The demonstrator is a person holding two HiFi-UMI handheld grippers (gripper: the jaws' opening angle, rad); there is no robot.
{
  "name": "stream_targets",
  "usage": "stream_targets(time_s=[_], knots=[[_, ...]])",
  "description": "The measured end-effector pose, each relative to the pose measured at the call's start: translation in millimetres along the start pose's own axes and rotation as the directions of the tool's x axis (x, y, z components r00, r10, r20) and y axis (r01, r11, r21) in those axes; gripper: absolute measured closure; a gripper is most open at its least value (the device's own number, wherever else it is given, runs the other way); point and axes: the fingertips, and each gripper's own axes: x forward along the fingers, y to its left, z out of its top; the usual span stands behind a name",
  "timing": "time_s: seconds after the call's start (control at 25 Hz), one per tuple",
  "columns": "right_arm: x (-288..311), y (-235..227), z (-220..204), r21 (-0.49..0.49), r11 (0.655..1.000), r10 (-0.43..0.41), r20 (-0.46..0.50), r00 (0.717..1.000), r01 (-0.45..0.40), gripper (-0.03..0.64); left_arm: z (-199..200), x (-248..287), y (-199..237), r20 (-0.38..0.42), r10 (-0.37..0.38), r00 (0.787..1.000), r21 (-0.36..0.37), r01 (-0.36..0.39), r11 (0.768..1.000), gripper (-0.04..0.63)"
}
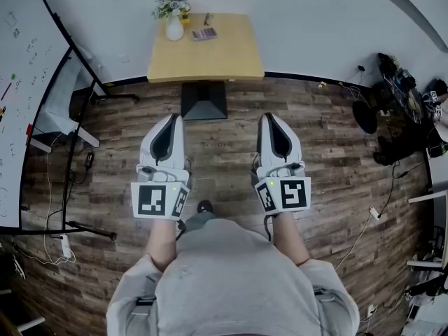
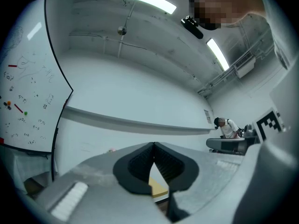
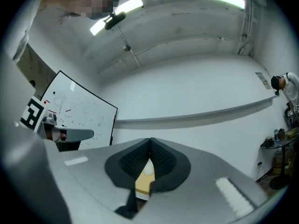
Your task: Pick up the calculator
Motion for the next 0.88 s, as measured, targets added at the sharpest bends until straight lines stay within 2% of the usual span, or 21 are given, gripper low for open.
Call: stream_targets(time_s=[0.56,0.88], knots=[[64,9,-12,-0.035,0.999,-0.025,0.019,1.000,0.026,0.614,-1,40,53,0.036,-0.013,0.999,0.008,0.013,1.000,0.591],[83,11,-29,-0.028,0.998,-0.056,-0.013,0.998,0.055,0.614,-13,57,71,0.018,-0.043,0.999,-0.002,0.043,0.999,0.591]])
